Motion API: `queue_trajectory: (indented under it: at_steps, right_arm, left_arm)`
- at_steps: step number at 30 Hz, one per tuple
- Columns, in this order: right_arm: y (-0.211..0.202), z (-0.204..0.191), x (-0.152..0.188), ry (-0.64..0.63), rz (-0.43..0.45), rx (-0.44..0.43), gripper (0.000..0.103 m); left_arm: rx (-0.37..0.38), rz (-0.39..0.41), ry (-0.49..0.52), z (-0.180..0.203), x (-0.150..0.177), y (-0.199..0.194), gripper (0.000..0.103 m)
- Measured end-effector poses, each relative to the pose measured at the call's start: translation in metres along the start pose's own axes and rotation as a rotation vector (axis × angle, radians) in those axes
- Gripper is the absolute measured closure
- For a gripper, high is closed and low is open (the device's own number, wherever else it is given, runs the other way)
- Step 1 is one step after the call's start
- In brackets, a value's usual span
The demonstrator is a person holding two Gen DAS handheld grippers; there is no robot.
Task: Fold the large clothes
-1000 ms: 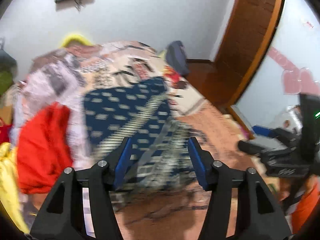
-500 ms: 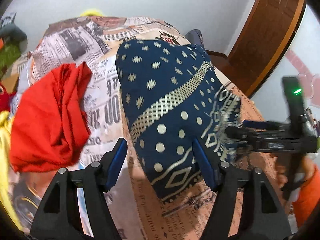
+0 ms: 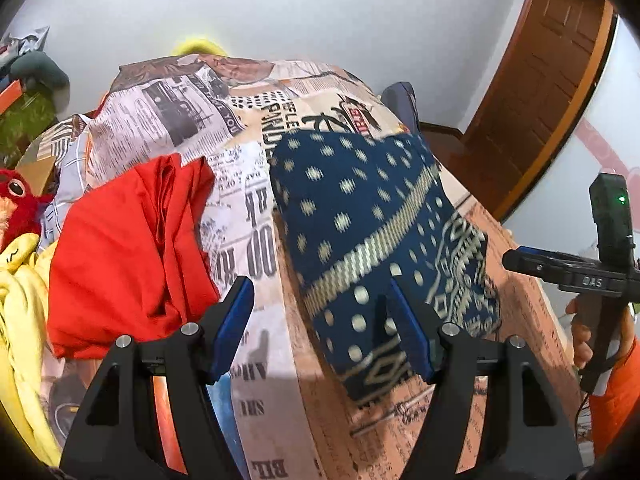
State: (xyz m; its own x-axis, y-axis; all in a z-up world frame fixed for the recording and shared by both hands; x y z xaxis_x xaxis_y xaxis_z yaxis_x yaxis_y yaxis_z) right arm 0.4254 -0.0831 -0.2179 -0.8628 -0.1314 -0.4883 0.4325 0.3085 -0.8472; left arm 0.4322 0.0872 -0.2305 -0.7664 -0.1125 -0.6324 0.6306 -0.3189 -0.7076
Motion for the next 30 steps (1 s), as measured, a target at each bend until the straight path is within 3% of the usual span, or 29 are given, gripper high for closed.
queue_trajectory:
  at_steps: [6, 12, 14, 17, 19, 27, 30]
  right_arm:
    - [0.018, -0.022, -0.027, 0.004, 0.0, -0.052, 0.015]
    - [0.058, -0.03, -0.038, 0.022, -0.078, -0.114, 0.015]
    - [0.074, -0.027, -0.036, 0.04, -0.118, -0.129, 0.015]
    - [0.091, -0.024, -0.034, 0.075, -0.169, -0.215, 0.014]
    - [0.099, -0.021, -0.033, 0.103, -0.184, -0.252, 0.006]
    - [0.112, -0.022, -0.026, 0.153, -0.223, -0.353, 0.002]
    - [0.107, -0.026, -0.023, 0.149, -0.224, -0.367, 0.007]
  left_arm:
    - [0.086, -0.014, -0.064, -0.006, -0.02, 0.017, 0.035]
    - [0.173, -0.083, -0.131, -0.009, -0.027, 0.059, 0.035]
    - [0.199, -0.093, -0.174, -0.015, -0.027, 0.071, 0.025]
    - [0.262, -0.119, -0.259, -0.027, -0.025, 0.09, 0.019]
    - [0.288, -0.133, -0.293, -0.033, -0.023, 0.1, 0.009]
    - [0.409, -0.168, -0.433, -0.047, -0.017, 0.128, 0.003]
    - [0.435, -0.176, -0.456, -0.048, -0.014, 0.129, 0.003]
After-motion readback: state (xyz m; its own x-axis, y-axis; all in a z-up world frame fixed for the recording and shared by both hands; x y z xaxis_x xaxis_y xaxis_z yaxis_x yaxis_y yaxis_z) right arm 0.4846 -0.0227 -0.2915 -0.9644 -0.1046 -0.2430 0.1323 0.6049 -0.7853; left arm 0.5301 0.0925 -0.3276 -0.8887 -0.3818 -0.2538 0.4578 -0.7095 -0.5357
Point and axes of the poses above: each gripper's, at about its wrist camera, not at the fingertips, and y roughly the way its jaws point, z to its right, x to its underside, the point moved 7 cm from there along y, roughly the way its jaws point, and after that the axes turned 10 degrees about x, right-handed, at the moved point
